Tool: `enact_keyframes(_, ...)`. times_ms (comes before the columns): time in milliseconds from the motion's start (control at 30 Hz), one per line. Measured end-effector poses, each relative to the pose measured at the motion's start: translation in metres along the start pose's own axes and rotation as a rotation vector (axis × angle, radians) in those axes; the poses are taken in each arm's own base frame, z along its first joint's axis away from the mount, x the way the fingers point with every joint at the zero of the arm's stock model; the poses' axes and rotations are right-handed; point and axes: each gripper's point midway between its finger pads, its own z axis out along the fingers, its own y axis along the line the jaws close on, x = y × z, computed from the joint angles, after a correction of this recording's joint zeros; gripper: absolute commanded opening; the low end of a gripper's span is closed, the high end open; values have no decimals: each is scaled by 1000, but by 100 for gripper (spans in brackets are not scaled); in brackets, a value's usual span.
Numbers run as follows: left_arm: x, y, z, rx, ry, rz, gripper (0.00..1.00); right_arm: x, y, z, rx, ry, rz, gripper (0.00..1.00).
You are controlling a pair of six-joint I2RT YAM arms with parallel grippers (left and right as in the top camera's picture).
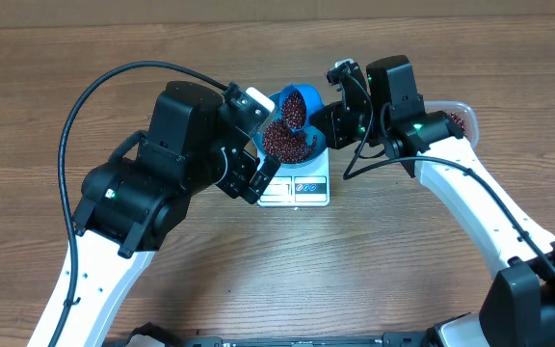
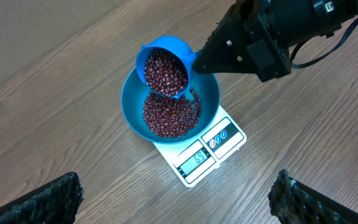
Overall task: Scoop item into bowl and weigh 150g on scale
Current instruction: 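Tilt the scoop with the right gripper to pour beans into the bowl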
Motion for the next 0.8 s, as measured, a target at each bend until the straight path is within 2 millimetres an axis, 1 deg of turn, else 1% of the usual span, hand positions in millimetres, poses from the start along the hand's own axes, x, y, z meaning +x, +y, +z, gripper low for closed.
enact_keyframes(367,0,0,0,0,0,0,100,2,-2,-10,45,8,-31,4)
enact_keyframes(533,0,0,0,0,0,0,100,8,1,-9,79,30,-87,4)
enact_keyframes(800,0,0,0,0,0,0,100,12,10,-2,142,48,-215,4)
